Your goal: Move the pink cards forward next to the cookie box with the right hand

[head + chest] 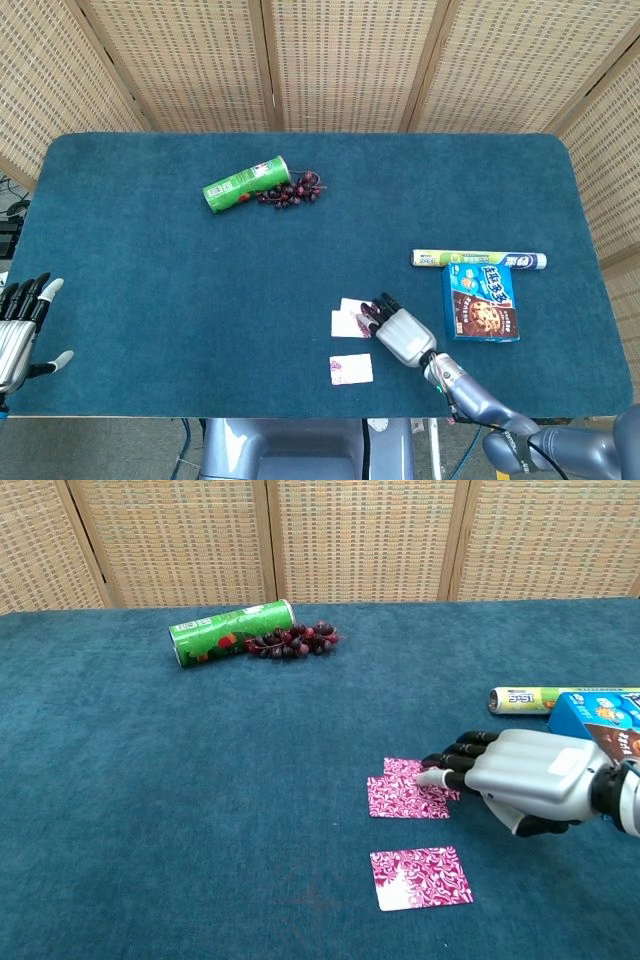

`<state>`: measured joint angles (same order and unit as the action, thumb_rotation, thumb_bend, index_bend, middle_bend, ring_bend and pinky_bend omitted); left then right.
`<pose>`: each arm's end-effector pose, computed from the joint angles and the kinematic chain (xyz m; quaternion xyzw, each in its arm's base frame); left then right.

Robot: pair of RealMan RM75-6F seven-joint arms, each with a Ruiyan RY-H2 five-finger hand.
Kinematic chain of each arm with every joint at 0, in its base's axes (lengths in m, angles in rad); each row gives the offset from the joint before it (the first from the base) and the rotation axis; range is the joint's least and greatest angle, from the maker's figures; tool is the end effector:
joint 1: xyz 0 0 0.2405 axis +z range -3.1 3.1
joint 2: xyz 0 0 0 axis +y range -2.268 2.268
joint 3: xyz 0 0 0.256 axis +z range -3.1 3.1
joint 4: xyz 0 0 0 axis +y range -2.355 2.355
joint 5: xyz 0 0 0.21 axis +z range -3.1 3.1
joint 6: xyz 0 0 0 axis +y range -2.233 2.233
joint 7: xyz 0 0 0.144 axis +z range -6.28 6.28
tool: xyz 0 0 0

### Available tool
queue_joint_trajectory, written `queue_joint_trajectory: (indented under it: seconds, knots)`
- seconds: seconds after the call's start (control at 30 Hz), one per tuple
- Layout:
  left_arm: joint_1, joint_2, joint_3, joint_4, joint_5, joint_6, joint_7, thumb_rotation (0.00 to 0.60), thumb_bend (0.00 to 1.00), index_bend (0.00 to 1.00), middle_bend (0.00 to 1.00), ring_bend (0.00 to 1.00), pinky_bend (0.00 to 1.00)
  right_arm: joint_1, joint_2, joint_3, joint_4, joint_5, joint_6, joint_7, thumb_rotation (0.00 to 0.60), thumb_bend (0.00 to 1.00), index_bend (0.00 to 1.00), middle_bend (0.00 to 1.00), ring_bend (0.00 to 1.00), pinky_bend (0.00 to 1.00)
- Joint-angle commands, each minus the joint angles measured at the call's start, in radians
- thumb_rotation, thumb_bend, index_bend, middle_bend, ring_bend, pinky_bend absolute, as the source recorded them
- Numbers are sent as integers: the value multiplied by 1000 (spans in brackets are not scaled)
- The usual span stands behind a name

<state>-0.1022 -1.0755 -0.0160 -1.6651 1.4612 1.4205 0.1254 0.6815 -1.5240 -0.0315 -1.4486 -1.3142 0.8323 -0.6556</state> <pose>-0.3123 0.1780 0.1571 -0.6276 -0.3833 -0.3242 0.5950 -0.2006 -0.2831 -0.0486 0.8901 -0.1865 0.1924 0.3686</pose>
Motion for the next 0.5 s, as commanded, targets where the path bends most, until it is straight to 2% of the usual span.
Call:
queue_joint_trajectory:
  seconds: [0.03,0.37,0.5]
  knots:
    - [0,0,0,0,0,0,0,600,6,0,0,0,0,1,-12,9,20,18,7,-16,600,1000,59,7,0,0]
    - [-1,1,0,-1,-1,-1,-1,600,6,0,0,0,0,15,-47,34,112,79,14,-86,600,1000,59,1,0,0]
    - [0,1,0,-1,-1,-1,-1,600,7,0,0,0,0,17,-50,48,110,106,29,-111,600,1000,60,0,0,0]
